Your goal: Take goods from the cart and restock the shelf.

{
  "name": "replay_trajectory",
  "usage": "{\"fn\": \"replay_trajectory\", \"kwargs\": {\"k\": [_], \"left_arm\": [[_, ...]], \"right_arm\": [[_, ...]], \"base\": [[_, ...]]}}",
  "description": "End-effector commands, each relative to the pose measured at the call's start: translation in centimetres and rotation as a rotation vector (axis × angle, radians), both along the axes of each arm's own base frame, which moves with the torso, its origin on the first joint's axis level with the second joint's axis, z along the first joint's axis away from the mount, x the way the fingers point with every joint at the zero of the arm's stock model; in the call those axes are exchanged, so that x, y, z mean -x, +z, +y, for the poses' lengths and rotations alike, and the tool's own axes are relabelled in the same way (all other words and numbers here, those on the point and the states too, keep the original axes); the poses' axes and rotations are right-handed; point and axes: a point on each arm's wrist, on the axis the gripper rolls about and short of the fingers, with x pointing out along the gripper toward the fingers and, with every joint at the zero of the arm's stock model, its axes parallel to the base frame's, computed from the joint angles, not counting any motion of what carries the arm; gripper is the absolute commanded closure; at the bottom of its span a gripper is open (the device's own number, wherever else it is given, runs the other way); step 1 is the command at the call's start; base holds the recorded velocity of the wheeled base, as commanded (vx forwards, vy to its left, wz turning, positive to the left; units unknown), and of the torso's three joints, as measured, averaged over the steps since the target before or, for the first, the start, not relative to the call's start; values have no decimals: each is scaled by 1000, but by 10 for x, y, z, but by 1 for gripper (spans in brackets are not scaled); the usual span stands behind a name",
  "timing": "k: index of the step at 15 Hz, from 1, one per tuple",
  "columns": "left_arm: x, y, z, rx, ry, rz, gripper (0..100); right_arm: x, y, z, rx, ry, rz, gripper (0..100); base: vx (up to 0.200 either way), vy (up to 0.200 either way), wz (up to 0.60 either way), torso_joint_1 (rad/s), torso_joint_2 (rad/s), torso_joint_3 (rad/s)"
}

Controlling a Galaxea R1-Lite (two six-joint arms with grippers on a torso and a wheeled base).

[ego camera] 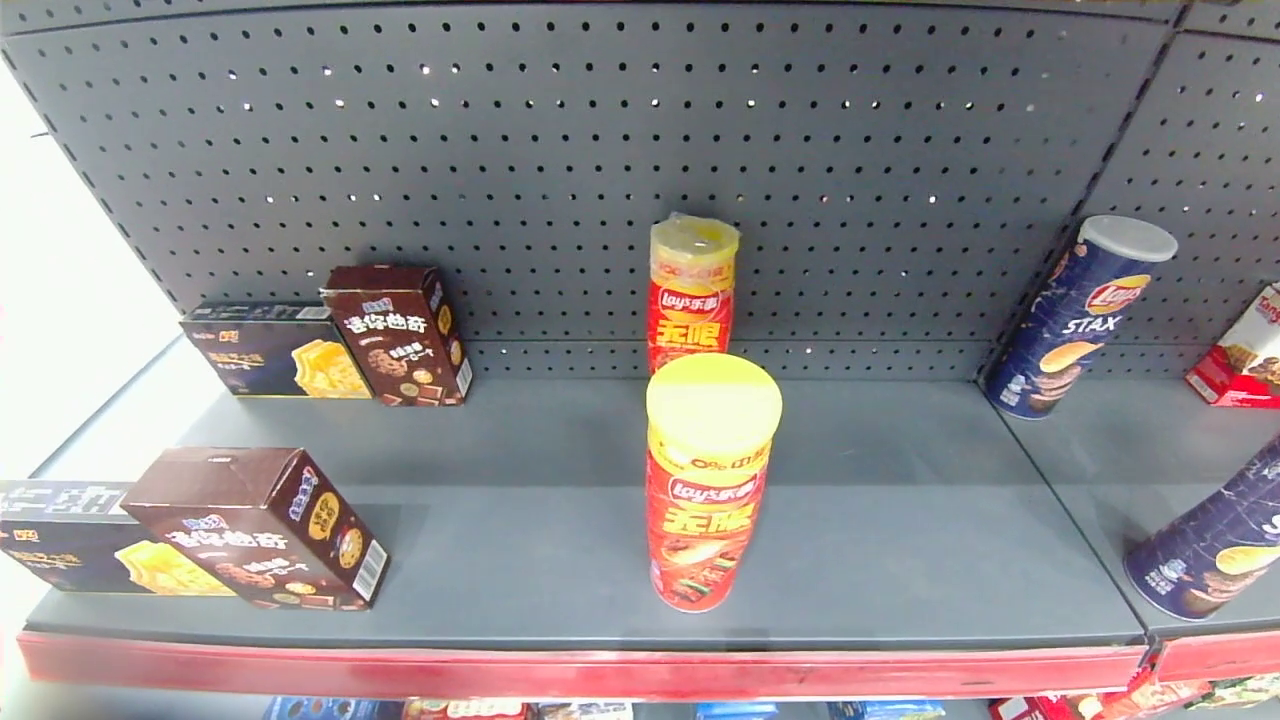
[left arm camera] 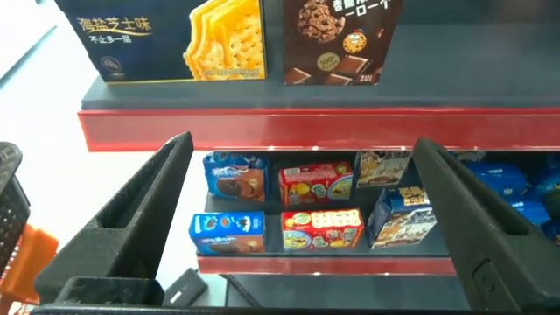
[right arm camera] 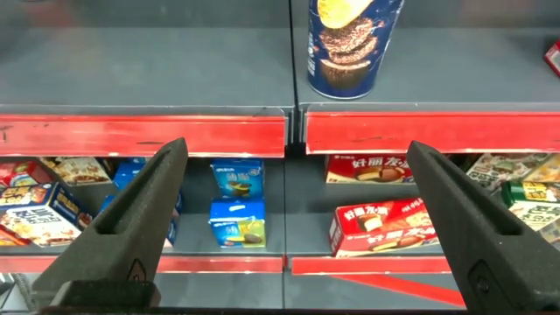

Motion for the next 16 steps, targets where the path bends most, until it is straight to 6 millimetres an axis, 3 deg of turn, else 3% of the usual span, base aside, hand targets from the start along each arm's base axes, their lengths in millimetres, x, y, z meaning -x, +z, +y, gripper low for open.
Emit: {"fn": "replay_trajectory", "kwargs": {"k": [1,16], "left_arm": [[0,0,0,1,-1,2,0],[0,0,0,1,5,2,0]], "right_arm": [[0,0,0,1,1,2,0],[0,0,0,1,10,2,0]], "base": [[0,0,0,0,0,0],[0,0,0,0,0,0]]}}
